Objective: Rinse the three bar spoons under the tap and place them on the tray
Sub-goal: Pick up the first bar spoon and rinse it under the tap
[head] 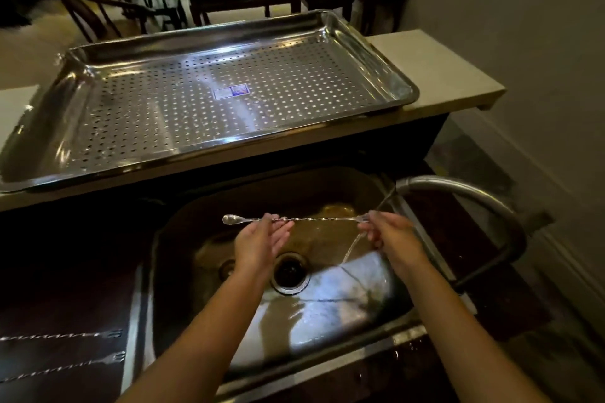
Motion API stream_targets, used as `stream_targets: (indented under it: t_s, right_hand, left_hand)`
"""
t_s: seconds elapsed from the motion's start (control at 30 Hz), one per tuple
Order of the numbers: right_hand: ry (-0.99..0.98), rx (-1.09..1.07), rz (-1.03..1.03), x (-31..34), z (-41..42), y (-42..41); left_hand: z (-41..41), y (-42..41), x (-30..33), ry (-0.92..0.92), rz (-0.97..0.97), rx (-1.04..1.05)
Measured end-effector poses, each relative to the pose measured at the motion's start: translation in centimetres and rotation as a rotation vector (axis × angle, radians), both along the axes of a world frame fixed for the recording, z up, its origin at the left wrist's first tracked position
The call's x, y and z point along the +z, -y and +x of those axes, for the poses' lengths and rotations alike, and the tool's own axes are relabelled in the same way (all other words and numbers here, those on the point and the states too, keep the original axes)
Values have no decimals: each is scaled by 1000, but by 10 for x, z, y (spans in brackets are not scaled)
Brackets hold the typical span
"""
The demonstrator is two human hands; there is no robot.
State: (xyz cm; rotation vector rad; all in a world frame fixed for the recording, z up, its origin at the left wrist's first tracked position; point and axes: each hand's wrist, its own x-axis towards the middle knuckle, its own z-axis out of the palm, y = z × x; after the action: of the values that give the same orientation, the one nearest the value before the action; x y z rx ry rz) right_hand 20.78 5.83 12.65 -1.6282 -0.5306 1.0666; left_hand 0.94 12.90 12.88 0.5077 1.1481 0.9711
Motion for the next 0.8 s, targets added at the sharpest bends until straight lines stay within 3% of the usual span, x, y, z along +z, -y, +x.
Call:
stream_targets:
  t_s: [0.37,0.8]
  right_hand:
    - [-176,-338,71,-14,-16,-6]
    - [-121,-147,66,-9,-23,-8]
  left_hand:
    - [31,12,-2,-10,-32,28]
    - [85,35,2,-8,-18,-62]
